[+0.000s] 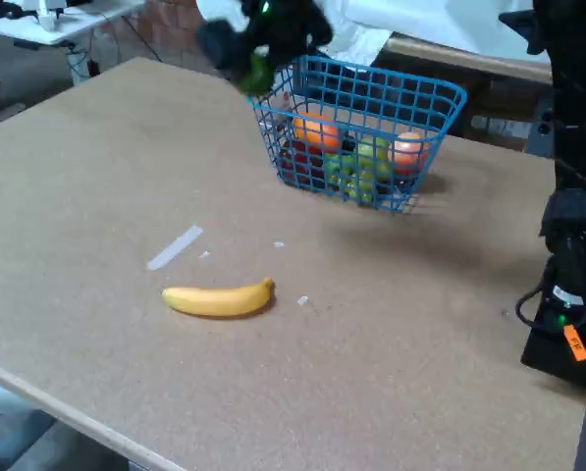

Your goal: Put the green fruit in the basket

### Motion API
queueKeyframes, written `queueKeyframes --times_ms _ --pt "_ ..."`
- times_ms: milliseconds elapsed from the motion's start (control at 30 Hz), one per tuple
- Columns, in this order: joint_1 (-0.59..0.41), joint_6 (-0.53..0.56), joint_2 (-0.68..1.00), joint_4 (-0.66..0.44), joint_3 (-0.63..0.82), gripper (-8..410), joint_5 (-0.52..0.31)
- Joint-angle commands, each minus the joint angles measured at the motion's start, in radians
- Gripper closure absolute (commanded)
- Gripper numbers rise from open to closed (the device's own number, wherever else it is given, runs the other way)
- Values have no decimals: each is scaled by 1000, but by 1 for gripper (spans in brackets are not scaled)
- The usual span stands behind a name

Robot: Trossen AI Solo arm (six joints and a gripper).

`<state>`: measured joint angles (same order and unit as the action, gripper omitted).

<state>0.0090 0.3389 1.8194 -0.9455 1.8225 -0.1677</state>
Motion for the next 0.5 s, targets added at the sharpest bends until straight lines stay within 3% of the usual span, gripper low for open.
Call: queueKeyframes --times_ms 0,200,467 --pt "-134 6 -35 -112 62 250 -4" --pt "-270 3 -41 -175 58 250 34" --pt "-387 -34 14 -140 48 250 56"
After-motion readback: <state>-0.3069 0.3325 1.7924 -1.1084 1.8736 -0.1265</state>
